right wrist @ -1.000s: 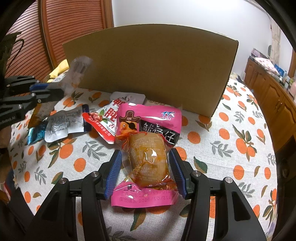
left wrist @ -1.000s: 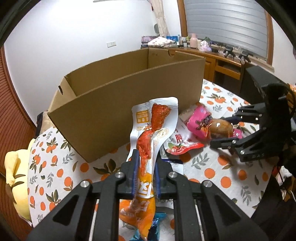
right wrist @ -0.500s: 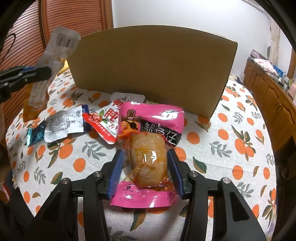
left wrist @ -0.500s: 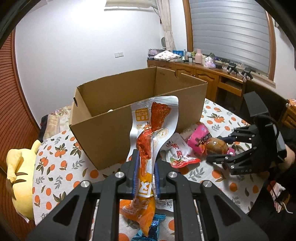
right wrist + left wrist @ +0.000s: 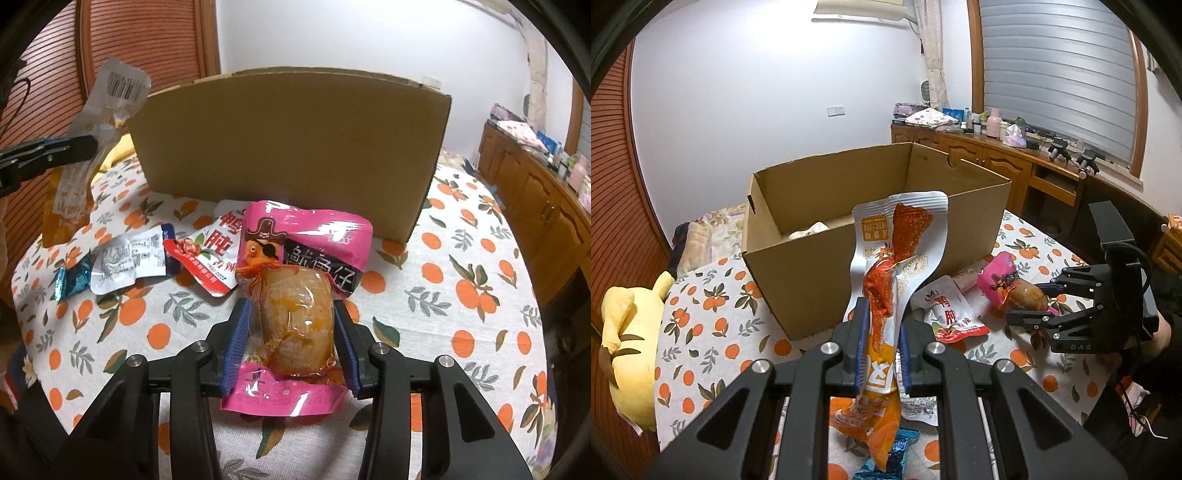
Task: Organize snacks
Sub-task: 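Carry both packs over the box and open both tools to drop them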
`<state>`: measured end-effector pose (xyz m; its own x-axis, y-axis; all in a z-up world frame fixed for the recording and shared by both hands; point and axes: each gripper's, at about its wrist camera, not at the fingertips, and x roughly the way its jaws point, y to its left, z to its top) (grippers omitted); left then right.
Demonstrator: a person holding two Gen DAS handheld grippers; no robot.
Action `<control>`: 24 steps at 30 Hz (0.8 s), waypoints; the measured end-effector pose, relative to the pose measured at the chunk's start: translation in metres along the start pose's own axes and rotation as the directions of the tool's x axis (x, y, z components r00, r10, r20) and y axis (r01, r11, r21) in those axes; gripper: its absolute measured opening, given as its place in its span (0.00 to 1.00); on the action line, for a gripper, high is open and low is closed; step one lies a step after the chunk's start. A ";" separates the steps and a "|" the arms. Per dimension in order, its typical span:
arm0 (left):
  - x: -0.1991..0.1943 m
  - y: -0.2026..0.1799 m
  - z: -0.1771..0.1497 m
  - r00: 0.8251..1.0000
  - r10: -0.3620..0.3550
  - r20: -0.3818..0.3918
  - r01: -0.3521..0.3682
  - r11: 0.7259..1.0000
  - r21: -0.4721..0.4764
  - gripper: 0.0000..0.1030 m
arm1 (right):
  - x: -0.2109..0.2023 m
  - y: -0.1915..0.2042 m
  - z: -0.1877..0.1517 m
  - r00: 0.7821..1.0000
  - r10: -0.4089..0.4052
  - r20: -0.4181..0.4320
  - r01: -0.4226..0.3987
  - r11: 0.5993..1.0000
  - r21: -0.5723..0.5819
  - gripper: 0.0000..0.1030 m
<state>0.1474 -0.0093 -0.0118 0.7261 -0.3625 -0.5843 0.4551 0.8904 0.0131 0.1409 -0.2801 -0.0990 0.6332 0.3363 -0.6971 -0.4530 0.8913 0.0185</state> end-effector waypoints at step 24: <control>-0.027 0.003 0.041 0.995 0.007 0.098 -0.006 1.000 -0.008 0.12 | -0.028 -0.001 0.013 0.995 -0.025 0.096 0.024 1.000 0.004 0.43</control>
<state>0.1500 -0.0082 0.0369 0.7763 -0.3813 -0.5020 0.4462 0.8949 0.0102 0.1321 -0.2862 -0.0700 0.7012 0.3418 -0.6257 -0.4352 0.9003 0.0041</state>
